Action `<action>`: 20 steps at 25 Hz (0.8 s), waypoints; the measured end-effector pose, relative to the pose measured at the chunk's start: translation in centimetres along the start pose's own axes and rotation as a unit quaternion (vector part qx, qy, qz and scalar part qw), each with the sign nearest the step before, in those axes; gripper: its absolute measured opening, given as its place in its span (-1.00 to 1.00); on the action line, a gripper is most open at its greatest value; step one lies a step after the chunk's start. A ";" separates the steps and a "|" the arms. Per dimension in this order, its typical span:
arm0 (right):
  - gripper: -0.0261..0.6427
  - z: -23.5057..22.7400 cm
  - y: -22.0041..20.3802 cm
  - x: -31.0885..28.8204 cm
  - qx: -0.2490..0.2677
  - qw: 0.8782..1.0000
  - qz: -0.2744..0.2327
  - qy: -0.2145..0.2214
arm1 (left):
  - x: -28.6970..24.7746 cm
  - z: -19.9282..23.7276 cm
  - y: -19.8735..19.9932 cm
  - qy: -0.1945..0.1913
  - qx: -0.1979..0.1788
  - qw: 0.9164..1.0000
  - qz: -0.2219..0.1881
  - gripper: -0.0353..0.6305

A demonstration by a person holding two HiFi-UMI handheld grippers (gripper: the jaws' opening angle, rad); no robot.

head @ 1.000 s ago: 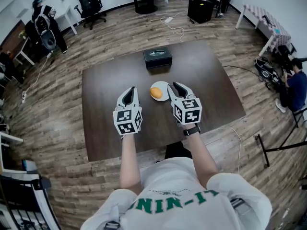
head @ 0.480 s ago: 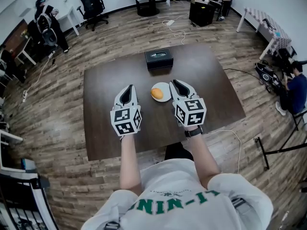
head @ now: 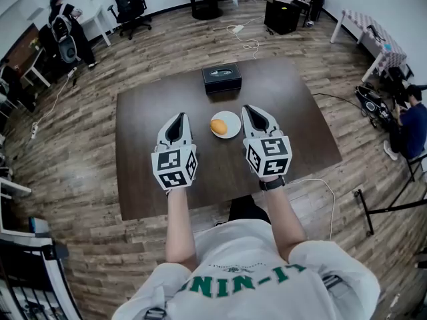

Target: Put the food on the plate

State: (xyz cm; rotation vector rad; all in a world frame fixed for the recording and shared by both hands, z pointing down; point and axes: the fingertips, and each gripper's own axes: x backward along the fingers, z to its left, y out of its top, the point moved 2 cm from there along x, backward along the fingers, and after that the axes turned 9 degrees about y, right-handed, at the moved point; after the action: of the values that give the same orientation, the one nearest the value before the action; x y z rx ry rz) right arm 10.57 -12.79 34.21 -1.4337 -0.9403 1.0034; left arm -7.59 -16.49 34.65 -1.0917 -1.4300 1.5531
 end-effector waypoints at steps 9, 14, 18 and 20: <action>-0.87 -0.2 0.0 0.0 0.005 1.000 0.007 -0.005 | -0.3 0.0 -0.2 -0.004 0.005 1.000 0.002 -0.86; -0.87 -0.4 -1.0 0.3 0.001 1.000 0.014 -0.005 | -0.3 -0.5 -1.2 -0.008 0.006 1.000 0.007 -0.86; -0.87 -0.9 -1.6 -0.5 0.004 1.000 0.024 -0.012 | -1.2 -0.4 -1.9 -0.010 0.008 1.000 0.011 -0.86; -0.87 -1.4 -2.1 -1.0 0.002 1.000 0.028 -0.010 | -2.0 -0.4 -2.4 -0.009 0.010 1.000 0.014 -0.86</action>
State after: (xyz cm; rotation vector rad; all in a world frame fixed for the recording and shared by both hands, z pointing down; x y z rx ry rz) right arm 11.53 -13.97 36.42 -1.4562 -0.9161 1.0631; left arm -6.52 -17.91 37.24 -1.0937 -1.4125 1.5975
